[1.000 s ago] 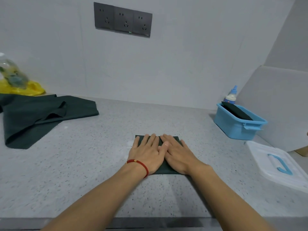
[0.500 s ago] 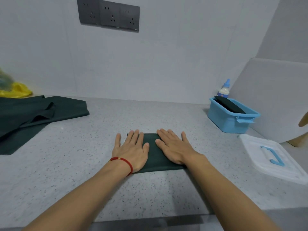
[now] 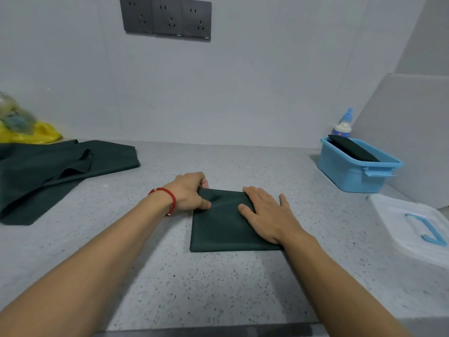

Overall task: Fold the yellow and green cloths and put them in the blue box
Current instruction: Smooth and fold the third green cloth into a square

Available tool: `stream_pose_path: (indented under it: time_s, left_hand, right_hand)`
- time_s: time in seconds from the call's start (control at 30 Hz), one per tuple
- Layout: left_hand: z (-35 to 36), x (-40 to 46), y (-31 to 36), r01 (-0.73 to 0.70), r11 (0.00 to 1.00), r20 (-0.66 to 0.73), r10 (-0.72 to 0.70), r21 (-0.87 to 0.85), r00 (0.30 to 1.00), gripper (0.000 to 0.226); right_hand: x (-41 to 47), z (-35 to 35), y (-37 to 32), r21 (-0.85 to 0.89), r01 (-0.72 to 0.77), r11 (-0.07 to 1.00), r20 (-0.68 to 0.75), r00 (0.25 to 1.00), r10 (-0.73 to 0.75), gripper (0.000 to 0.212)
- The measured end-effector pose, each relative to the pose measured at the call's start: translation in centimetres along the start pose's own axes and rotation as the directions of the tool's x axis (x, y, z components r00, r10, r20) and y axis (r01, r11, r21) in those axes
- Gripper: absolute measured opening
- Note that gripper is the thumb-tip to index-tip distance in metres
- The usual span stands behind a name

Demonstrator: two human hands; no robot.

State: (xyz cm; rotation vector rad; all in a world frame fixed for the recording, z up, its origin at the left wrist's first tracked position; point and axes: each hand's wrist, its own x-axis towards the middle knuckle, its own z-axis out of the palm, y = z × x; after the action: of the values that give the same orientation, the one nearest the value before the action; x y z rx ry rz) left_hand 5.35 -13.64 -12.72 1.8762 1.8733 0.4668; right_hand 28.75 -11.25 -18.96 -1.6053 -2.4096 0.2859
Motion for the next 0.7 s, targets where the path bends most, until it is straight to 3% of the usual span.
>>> stream_pose_path:
  time_s: [0.13, 0.2, 0.3, 0.37, 0.47, 0.57, 0.63, 0.7]
  left_hand:
    - [1.8, -0.2, -1.3, -0.103, 0.944, -0.132, 0.064, -0.314, 0.989, 0.035]
    - [2.4, 0.0, -1.6, -0.18, 0.857, -0.179, 0.105, -0.482, 0.978, 0.04]
    - [2.8, 0.3, -1.8, -0.293, 0.73, -0.257, 0.165, -0.617, 0.952, 0.043]
    - [2.9, 0.3, -1.8, -0.324, 0.649, -0.264, 0.192, -0.688, 0.945, 0.043]
    - [3.1, 0.3, -1.4, -0.295, 0.481, -0.257, 0.145, -0.826, 0.955, 0.045]
    - [2.7, 0.4, -1.5, -0.134, 0.316, -0.124, 0.052, -0.939, 0.991, 0.051]
    - [2.2, 0.3, -2.3, -0.015, 0.335, 0.009, 0.071, -0.942, 0.997, 0.06]
    - [1.9, -0.1, -2.9, -0.012, 0.469, 0.054, 0.127, -0.883, 0.99, 0.073]
  right_hand:
    - [0.1, -0.2, -0.1, 0.117, 0.001, 0.993, -0.092, 0.996, 0.009, 0.071]
    - [0.1, -0.8, 0.2, 0.299, -0.02, 0.954, -0.146, 0.987, 0.067, 0.077]
    - [-0.4, -1.8, 1.1, 0.706, -0.045, 0.707, -0.111, 0.978, 0.174, 0.097]
    - [-0.6, -2.4, 1.7, 0.83, -0.065, 0.553, -0.028, 0.987, 0.158, 0.105]
    - [-0.4, -2.8, 2.6, 0.924, -0.058, 0.378, 0.033, 0.997, 0.073, 0.085]
    - [-0.7, -3.3, 3.1, 0.952, -0.04, 0.303, 0.03, 0.999, 0.037, 0.054]
    - [-0.8, -3.1, 3.1, 0.954, -0.025, 0.3, 0.007, 0.998, 0.059, 0.041]
    - [-0.7, -2.8, 3.0, 0.951, -0.019, 0.309, -0.007, 0.997, 0.082, 0.036]
